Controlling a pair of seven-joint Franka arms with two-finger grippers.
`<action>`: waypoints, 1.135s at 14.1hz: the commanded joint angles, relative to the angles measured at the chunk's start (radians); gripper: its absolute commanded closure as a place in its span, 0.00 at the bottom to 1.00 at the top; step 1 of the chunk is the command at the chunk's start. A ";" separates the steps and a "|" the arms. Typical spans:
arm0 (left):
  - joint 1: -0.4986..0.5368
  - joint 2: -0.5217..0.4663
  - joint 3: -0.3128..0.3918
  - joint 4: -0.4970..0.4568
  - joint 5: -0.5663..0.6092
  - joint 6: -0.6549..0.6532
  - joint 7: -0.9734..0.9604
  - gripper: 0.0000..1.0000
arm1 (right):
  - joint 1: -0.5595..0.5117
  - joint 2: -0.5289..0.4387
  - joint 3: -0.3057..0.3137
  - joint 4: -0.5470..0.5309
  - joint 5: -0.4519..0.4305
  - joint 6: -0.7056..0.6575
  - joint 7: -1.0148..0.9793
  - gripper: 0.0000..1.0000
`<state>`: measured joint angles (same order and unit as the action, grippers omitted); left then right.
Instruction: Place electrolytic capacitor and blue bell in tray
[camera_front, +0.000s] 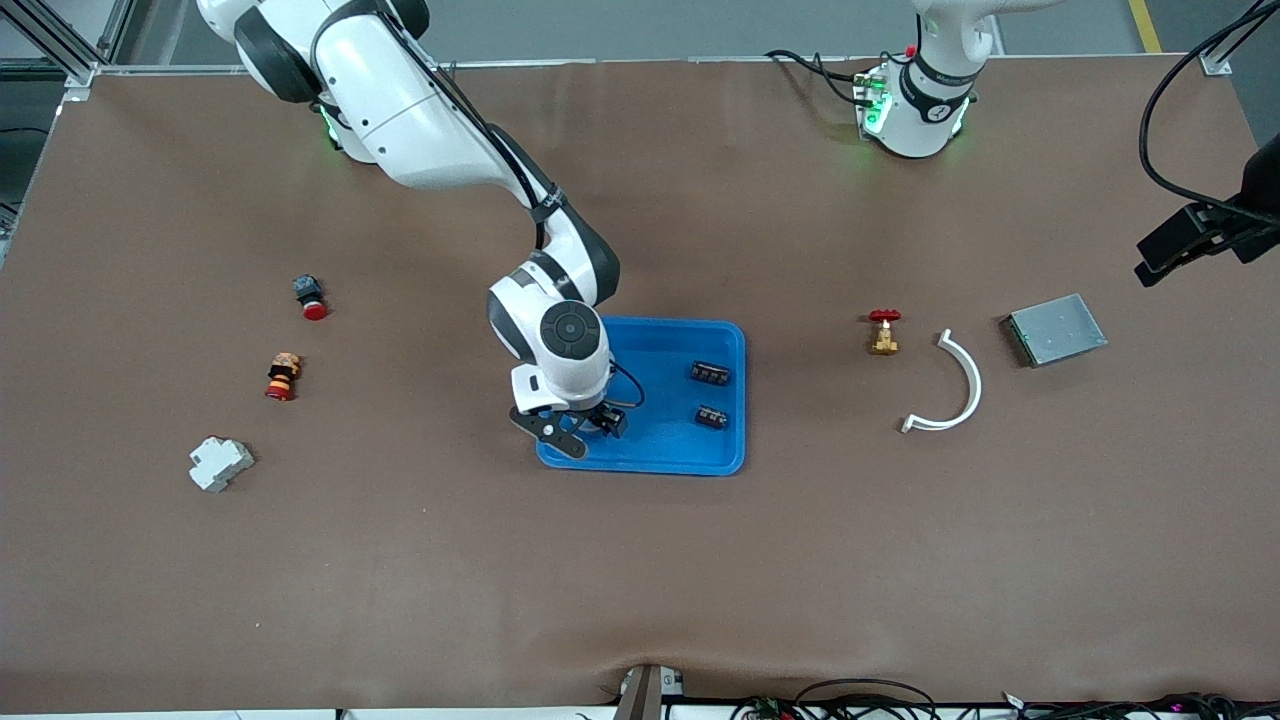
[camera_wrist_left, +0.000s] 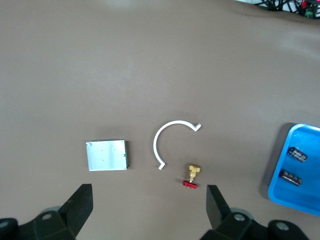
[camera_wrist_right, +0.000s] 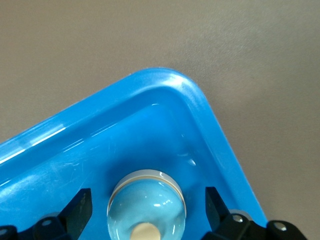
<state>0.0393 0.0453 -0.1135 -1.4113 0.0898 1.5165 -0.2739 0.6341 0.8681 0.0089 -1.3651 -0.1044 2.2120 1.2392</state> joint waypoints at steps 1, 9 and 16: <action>-0.105 -0.062 0.116 -0.073 -0.015 -0.002 0.031 0.00 | -0.001 0.002 0.002 0.090 -0.018 -0.116 -0.018 0.00; -0.122 -0.068 0.132 -0.084 -0.015 0.005 0.065 0.00 | -0.088 -0.112 0.005 0.123 -0.004 -0.247 -0.253 0.00; -0.118 -0.081 0.121 -0.083 -0.015 0.001 0.068 0.00 | -0.214 -0.227 0.006 0.100 -0.003 -0.376 -0.500 0.00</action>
<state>-0.0798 -0.0133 0.0061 -1.4801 0.0891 1.5174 -0.2251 0.4566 0.6918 0.0004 -1.2197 -0.1036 1.8437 0.7754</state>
